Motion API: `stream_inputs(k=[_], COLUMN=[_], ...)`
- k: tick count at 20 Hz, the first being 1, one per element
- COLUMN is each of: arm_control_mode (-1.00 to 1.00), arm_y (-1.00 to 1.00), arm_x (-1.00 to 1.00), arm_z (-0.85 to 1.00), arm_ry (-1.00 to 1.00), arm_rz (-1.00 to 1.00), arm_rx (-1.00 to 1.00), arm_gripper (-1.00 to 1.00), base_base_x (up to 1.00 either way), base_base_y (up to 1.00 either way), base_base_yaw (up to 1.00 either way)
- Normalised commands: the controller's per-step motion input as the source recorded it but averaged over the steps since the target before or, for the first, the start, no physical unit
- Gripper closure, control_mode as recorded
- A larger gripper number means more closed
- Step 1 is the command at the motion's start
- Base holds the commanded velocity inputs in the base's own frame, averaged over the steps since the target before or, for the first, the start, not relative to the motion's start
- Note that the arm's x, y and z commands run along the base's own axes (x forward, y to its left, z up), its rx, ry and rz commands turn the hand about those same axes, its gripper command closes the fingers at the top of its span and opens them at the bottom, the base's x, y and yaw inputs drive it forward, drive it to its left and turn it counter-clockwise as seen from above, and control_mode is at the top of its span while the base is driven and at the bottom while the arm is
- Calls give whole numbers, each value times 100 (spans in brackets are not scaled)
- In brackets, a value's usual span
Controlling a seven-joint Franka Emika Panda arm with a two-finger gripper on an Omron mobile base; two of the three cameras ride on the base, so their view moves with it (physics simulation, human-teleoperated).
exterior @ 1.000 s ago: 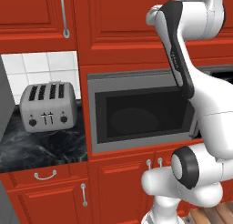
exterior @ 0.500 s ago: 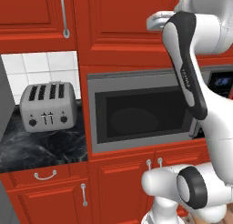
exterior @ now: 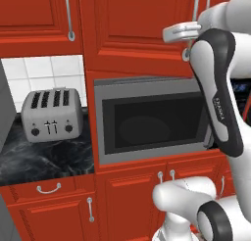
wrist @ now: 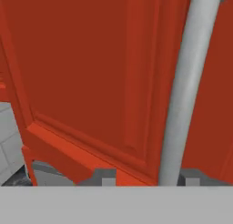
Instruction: Move the bowls from the cabinet to the plates on the dining table.
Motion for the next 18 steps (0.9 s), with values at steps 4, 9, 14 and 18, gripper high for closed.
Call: stream_inputs(k=[4, 9, 14, 18], arm_control_mode=[-100, -100, -100, -100], arm_y=[54, 57, 59, 61], arm_x=[-53, -52, -53, -50], arm_z=[0, 0, 0, 0], arm_ry=[-5, -3, -2, -1], arm_rz=[11, 10, 9, 10], arm_rx=[0, 0, 0, 0], arm_gripper=[100, 100, 100, 100], base_base_x=[0, 0, 0, 0], base_base_y=[0, 0, 0, 0], base_base_yaw=[0, 0, 0, 0])
